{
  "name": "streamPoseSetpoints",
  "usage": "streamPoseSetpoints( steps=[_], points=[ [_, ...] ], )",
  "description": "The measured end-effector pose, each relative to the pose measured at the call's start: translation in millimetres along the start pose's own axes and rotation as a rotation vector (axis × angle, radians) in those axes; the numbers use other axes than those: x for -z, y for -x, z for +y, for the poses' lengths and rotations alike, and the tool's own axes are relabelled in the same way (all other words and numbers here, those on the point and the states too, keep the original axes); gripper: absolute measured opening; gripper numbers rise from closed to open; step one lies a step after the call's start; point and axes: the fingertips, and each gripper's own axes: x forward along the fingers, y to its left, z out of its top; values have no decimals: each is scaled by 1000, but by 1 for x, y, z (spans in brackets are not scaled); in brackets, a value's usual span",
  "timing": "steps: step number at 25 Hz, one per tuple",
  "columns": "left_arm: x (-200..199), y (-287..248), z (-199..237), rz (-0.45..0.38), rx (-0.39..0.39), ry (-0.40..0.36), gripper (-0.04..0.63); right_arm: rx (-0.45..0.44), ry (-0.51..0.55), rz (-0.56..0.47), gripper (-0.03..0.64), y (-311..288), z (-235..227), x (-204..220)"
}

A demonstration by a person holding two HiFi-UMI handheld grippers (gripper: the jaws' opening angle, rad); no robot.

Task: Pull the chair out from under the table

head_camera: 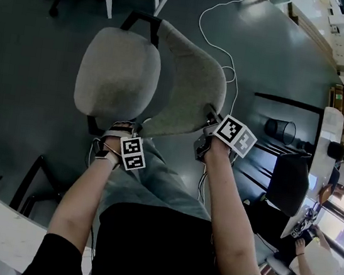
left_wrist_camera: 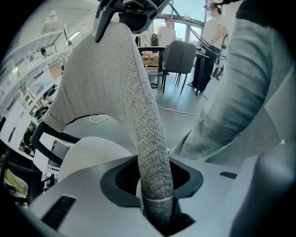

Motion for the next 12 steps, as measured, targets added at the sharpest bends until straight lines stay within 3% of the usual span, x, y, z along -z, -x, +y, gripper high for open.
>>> streamPoseSetpoints(
  steps=[12],
  points=[
    [-56, -26, 6, -8, 48, -150, 138, 74, -105, -50, 95, 23, -74, -24]
  ],
)
